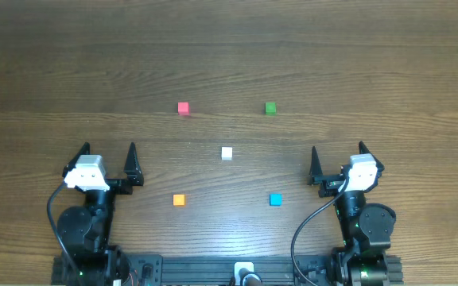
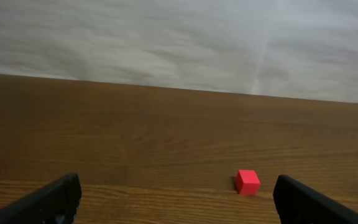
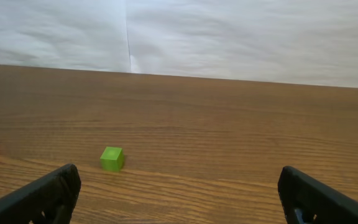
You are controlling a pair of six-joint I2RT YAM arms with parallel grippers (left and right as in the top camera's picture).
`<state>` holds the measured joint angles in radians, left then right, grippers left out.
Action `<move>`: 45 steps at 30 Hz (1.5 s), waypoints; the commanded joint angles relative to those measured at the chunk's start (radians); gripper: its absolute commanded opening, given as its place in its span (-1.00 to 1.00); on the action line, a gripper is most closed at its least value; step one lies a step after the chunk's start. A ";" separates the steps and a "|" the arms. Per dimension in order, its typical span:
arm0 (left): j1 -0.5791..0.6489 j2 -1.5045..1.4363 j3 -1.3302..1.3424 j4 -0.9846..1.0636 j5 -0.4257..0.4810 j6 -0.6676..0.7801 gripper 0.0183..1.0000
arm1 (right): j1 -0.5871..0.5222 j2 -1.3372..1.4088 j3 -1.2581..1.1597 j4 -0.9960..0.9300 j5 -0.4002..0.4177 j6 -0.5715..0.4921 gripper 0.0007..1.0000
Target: Stack Cubes
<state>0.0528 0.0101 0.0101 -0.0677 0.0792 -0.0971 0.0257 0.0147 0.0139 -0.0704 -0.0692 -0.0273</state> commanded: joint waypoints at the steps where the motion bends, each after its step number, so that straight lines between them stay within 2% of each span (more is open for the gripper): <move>1: 0.005 -0.007 -0.004 -0.003 0.006 0.011 1.00 | -0.001 -0.008 -0.009 0.000 0.011 0.003 0.98; 41: 0.005 -0.006 -0.004 -0.004 0.001 0.012 1.00 | -0.001 -0.008 -0.009 0.000 0.011 0.003 0.99; 45: 0.004 0.000 -0.004 0.006 0.034 0.009 1.00 | -0.001 -0.008 -0.009 0.000 0.011 0.003 0.98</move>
<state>0.0528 0.0101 0.0101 -0.0677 0.0799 -0.0971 0.0257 0.0147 0.0139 -0.0708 -0.0692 -0.0261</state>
